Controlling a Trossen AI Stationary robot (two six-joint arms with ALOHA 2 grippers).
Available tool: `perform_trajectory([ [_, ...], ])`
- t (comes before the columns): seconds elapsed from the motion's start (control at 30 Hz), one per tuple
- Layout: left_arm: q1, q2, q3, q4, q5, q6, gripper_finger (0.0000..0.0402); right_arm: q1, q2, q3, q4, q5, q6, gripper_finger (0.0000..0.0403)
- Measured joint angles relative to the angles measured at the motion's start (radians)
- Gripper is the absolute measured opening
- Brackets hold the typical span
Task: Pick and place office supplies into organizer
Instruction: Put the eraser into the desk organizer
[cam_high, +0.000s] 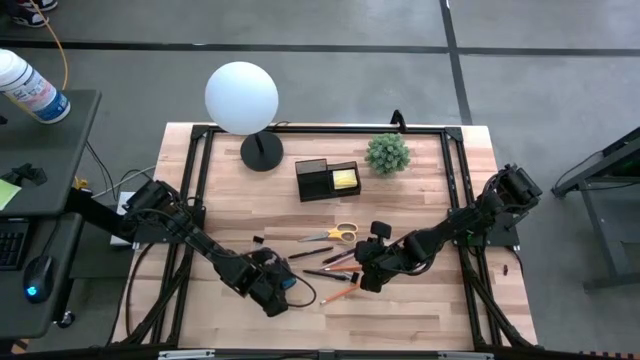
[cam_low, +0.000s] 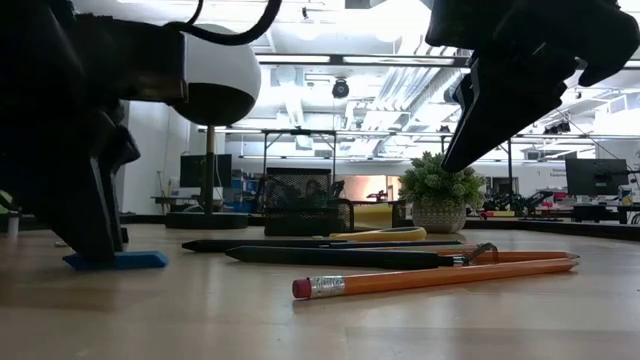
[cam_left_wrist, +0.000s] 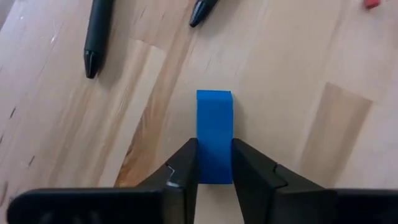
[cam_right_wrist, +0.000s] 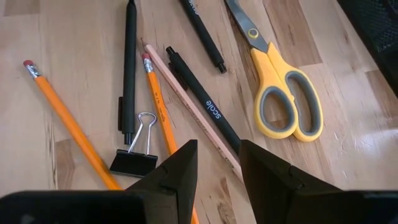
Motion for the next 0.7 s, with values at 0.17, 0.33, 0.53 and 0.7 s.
perform_trajectory([
  [0.17,-0.001,0.0,0.058,-0.084,-0.043,0.008,0.0068,0.0,0.0,0.0,0.0,0.003,0.0,0.0119],
  [0.33,-0.001,-0.002,0.092,-0.114,-0.056,0.026,0.0067,0.0,0.0,0.0,0.0,0.003,0.0,0.0119],
  [0.53,0.0,-0.004,0.145,-0.226,-0.137,0.028,0.0067,0.0,0.0,0.0,-0.001,0.001,0.0,0.0119],
  [0.7,0.034,-0.02,0.181,-0.29,-0.183,0.111,0.0067,0.0,0.0,-0.001,-0.001,-0.002,0.002,0.0119],
])
